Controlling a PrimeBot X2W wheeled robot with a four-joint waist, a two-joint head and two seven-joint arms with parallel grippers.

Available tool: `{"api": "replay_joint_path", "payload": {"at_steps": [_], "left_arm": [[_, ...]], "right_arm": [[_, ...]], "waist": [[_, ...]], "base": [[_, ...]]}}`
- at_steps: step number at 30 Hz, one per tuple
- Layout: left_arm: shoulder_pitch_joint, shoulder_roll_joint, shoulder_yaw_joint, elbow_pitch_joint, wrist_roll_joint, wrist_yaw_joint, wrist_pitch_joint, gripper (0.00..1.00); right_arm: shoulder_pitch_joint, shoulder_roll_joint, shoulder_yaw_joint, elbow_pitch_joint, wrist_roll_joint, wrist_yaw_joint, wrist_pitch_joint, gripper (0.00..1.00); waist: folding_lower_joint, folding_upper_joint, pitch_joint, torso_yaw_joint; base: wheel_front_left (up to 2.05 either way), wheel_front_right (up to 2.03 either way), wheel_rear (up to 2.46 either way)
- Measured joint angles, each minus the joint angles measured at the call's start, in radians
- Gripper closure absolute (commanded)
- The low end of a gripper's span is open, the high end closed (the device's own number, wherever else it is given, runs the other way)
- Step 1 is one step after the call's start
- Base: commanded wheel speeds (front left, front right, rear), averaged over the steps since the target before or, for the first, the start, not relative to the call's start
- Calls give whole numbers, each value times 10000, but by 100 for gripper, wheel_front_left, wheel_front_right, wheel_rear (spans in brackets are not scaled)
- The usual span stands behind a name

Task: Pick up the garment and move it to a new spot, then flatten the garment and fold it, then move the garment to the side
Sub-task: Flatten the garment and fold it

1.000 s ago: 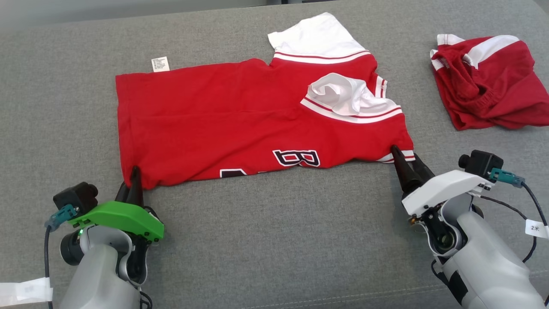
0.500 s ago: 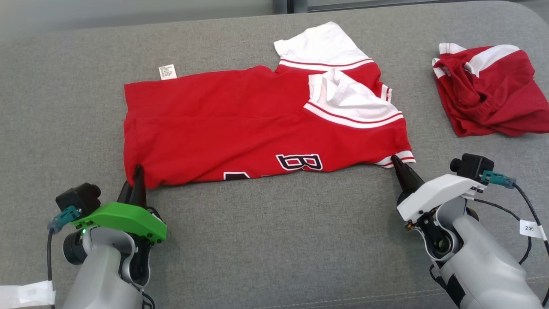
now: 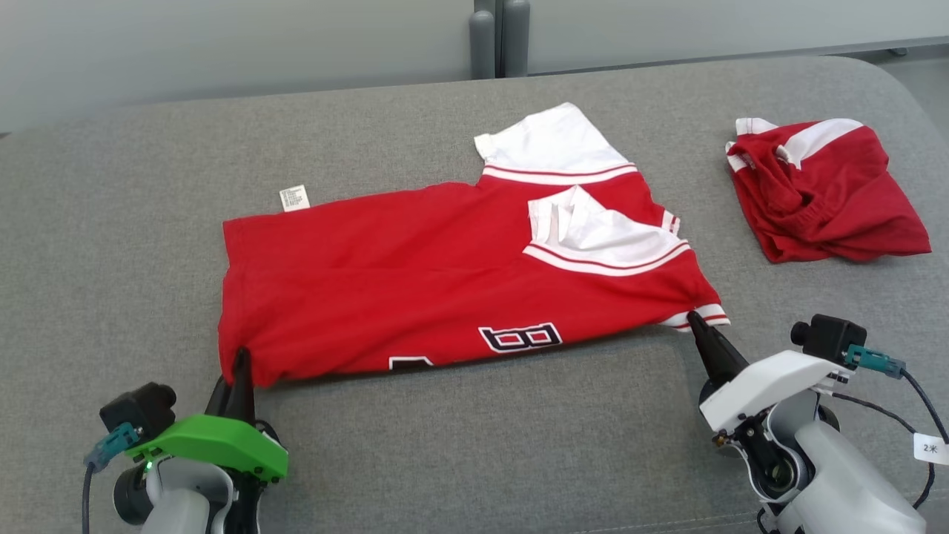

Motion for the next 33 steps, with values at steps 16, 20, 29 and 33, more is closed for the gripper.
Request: {"api": "replay_joint_path", "payload": {"at_steps": [16,20,29,33], "left_arm": [[2101,8,86,-623,-161,180,-2,100],[2107,10,-123,-598,-161,196,29,100],[2166,17,-265,-477,-138,370,276,100],[2191,17,-255,-491,-138,418,341,86]], "right_arm": [[2238,-665,376,-1250,339,2,514,100],[2406,-696,359,-1338,435,0,577,100],[2674,-840,614,-1471,324,-19,807,100],[2689,-871,617,-1672,251,-107,821,44]], "waist": [[0,0,-996,-236],[0,0,-1048,-143],[0,0,-1058,38],[0,0,-963,38]], "base": [[0,0,0],[0,0,0],[0,0,0],[0,0,0]]}}
